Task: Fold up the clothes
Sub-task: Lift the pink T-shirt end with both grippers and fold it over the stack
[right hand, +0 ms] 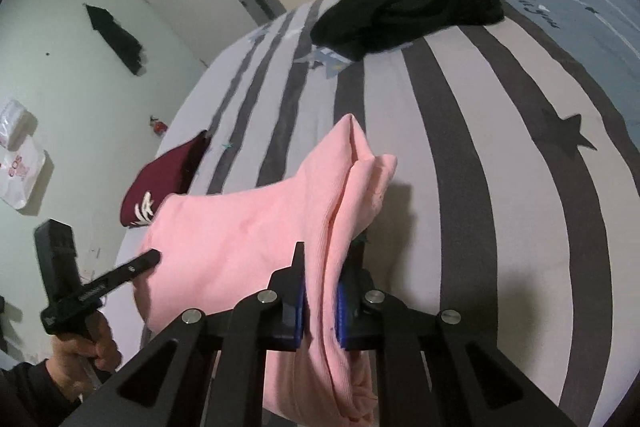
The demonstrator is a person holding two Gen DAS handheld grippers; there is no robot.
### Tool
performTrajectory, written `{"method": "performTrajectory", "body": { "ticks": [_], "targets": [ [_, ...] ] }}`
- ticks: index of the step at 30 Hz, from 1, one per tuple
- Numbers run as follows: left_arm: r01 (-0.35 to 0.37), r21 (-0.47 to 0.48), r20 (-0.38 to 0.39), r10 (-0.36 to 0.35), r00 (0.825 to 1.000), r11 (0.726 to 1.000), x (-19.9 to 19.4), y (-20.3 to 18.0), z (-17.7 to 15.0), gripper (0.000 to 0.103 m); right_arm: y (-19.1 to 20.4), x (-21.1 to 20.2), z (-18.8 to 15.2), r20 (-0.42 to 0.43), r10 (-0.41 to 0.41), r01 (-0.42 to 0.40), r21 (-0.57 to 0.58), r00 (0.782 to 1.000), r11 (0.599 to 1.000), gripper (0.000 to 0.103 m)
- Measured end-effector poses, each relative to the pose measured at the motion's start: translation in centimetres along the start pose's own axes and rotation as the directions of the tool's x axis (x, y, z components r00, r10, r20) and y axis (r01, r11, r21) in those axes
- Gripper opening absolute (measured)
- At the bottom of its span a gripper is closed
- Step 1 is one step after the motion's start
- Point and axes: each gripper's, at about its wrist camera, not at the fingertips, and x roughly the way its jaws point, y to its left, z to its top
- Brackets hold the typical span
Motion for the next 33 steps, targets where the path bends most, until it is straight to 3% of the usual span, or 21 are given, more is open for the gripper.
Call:
{"method": "performTrajectory", "body": {
  "ticks": [3,7,8,12,16,19,20,21,22,28,33],
  "targets": [
    [-0.044,0.014,-0.064,0.045,0.997,0.999,1.5,0.3,-0.8,0.015,-1.1,2.1,-0.9,-0.059,-0.050,0.050,-0.011,0.997,0.999,0.012],
    [-0.065,-0.065,-0.057,0.061,0.996,0.996,1.4,1.9,-1.4,0.059,-3.4,3.0,-2.3,-0.109,-0.081,0.083,0.014,0.991,0.996,0.027],
    [-0.057,-0.090,-0.058,0.052,0.997,0.994,1.3,2.4,-1.6,0.061,-3.7,2.8,-2.5,-0.105,-0.071,0.073,0.024,0.992,0.997,0.030],
    [0.019,-0.138,-0.081,-0.030,0.996,0.990,1.8,3.3,-2.3,0.061,-4.8,2.9,-3.1,-0.127,-0.003,0.010,0.060,0.992,0.998,0.034],
    [0.029,-0.109,-0.100,-0.040,0.994,0.994,3.0,2.5,-2.5,0.064,-4.5,3.6,-3.6,-0.144,0.017,-0.012,0.033,0.989,0.999,0.035],
    [0.061,-0.115,-0.105,-0.074,0.992,0.991,3.4,2.4,-2.5,0.064,-5.1,4.0,-3.4,-0.141,0.046,-0.036,0.073,0.989,0.997,0.035],
    [0.077,-0.109,-0.108,-0.089,0.990,0.991,3.4,2.2,-2.5,0.059,-5.1,4.1,-3.3,-0.139,0.049,-0.040,0.068,0.989,0.997,0.035],
    [0.090,-0.100,-0.114,-0.101,0.988,0.991,3.5,2.0,-2.5,0.046,-5.1,4.2,-3.2,-0.137,0.052,-0.044,0.062,0.989,0.997,0.035],
    [0.098,-0.088,-0.122,-0.108,0.987,0.991,3.6,1.6,-2.4,0.043,-5.0,4.5,-3.0,-0.139,0.054,-0.048,0.046,0.989,0.998,0.035],
    [0.091,-0.080,-0.123,-0.101,0.987,0.993,4.1,0.7,-2.7,0.039,-5.3,5.4,-2.5,-0.144,0.086,-0.081,0.037,0.986,0.996,0.033],
    [0.070,-0.028,-0.083,-0.072,0.994,0.997,3.1,-0.6,-2.7,0.024,-4.0,4.8,-2.0,-0.138,0.083,-0.084,0.003,0.987,0.996,0.015]
  ]
}}
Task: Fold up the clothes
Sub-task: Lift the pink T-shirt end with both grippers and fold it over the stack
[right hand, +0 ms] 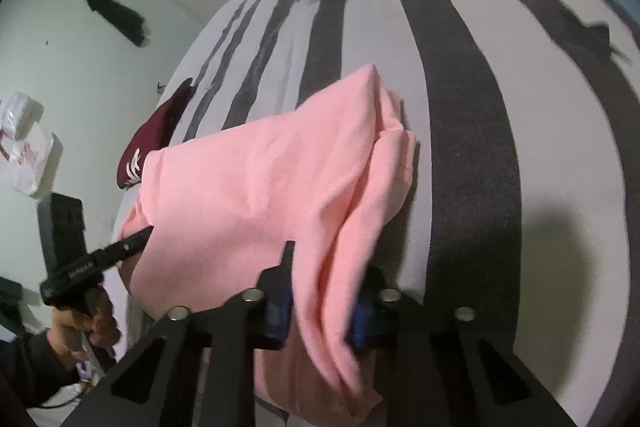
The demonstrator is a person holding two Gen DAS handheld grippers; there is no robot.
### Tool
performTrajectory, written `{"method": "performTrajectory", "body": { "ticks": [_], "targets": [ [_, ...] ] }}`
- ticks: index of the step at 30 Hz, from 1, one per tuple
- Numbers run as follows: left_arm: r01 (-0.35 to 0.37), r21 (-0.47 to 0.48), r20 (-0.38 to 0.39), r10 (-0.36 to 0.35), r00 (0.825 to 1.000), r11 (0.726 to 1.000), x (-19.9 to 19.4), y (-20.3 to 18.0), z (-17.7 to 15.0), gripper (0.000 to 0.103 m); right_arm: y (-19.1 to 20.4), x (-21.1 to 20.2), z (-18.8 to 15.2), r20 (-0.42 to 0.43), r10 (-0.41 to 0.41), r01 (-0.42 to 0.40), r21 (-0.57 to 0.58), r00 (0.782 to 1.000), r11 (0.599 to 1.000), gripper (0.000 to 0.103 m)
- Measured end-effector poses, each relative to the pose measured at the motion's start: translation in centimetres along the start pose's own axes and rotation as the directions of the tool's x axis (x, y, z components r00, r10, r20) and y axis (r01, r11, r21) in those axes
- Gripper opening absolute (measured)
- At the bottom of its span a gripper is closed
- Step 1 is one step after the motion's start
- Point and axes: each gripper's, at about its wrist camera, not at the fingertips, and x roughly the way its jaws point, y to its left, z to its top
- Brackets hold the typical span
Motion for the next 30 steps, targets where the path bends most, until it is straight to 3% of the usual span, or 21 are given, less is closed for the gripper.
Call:
{"method": "performTrajectory", "body": {
  "ticks": [9,17,23,30],
  "targets": [
    [0.030,0.032,0.097,-0.033,0.995,0.999,-3.5,-1.0,2.0,0.021,3.3,-3.2,0.4,0.111,-0.047,0.048,-0.010,0.993,0.999,0.010],
    [-0.007,0.072,0.191,-0.007,0.982,0.997,-8.6,2.1,8.5,0.021,8.6,-4.5,4.3,0.184,-0.008,0.023,-0.077,0.983,0.997,0.010],
    [-0.096,0.083,0.241,0.074,0.968,0.992,-13.4,9.2,14.7,0.021,16.3,0.4,8.6,0.205,0.054,-0.028,-0.129,0.977,0.991,0.010],
    [-0.181,0.063,0.258,0.159,0.953,0.981,-16.9,19.6,21.9,0.021,26.7,9.6,12.8,0.201,0.111,-0.081,-0.154,0.973,0.985,0.010]
  ]
}}
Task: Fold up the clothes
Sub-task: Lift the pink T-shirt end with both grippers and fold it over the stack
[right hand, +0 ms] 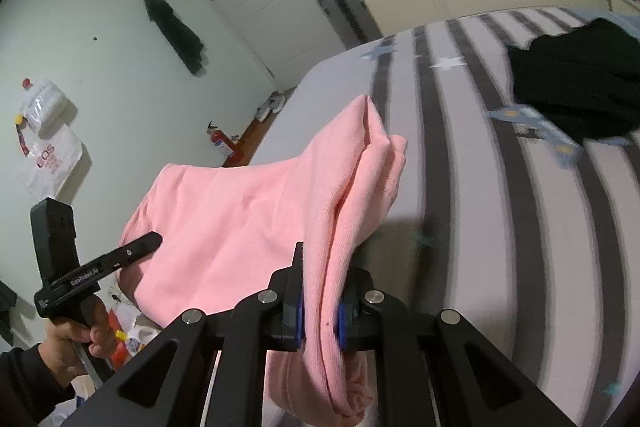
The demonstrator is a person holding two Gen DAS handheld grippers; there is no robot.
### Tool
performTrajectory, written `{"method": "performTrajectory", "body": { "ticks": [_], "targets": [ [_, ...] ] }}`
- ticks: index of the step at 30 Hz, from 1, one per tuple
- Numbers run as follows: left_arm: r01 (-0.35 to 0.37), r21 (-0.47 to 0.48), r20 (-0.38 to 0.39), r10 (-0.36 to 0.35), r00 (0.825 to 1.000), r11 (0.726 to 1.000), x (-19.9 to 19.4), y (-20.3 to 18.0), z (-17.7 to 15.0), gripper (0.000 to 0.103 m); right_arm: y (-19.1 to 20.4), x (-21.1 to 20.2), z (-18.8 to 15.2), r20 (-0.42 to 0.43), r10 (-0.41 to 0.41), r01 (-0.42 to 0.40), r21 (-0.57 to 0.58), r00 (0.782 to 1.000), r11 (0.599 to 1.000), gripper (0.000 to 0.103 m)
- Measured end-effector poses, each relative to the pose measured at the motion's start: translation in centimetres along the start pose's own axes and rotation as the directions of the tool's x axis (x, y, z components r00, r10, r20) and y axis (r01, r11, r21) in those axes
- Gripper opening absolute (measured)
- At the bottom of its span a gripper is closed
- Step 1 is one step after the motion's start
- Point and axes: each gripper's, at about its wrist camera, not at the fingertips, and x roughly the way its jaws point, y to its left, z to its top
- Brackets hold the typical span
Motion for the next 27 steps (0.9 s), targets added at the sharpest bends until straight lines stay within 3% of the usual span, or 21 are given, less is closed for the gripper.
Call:
{"method": "performTrajectory", "body": {
  "ticks": [5,10,18,27],
  "targets": [
    [-0.002,-0.067,-0.030,0.000,1.000,0.998,2.3,5.8,1.6,0.020,3.2,5.3,0.5,-0.018,-0.002,0.003,0.007,1.000,1.000,0.010],
    [-0.003,-0.081,-0.048,-0.001,0.999,0.997,3.1,8.2,0.9,0.020,4.0,8.0,-0.5,-0.056,-0.005,0.005,-0.001,0.998,1.000,0.010],
    [0.016,-0.060,-0.065,-0.019,0.998,0.998,3.5,8.1,-0.8,0.020,3.3,8.4,-1.9,-0.078,-0.029,0.029,-0.011,0.997,1.000,0.010],
    [-0.047,-0.076,-0.094,0.040,0.995,0.996,6.2,9.8,-3.6,0.021,1.3,11.4,-3.2,-0.130,-0.048,0.044,-0.030,0.990,0.999,0.010]
  ]
}}
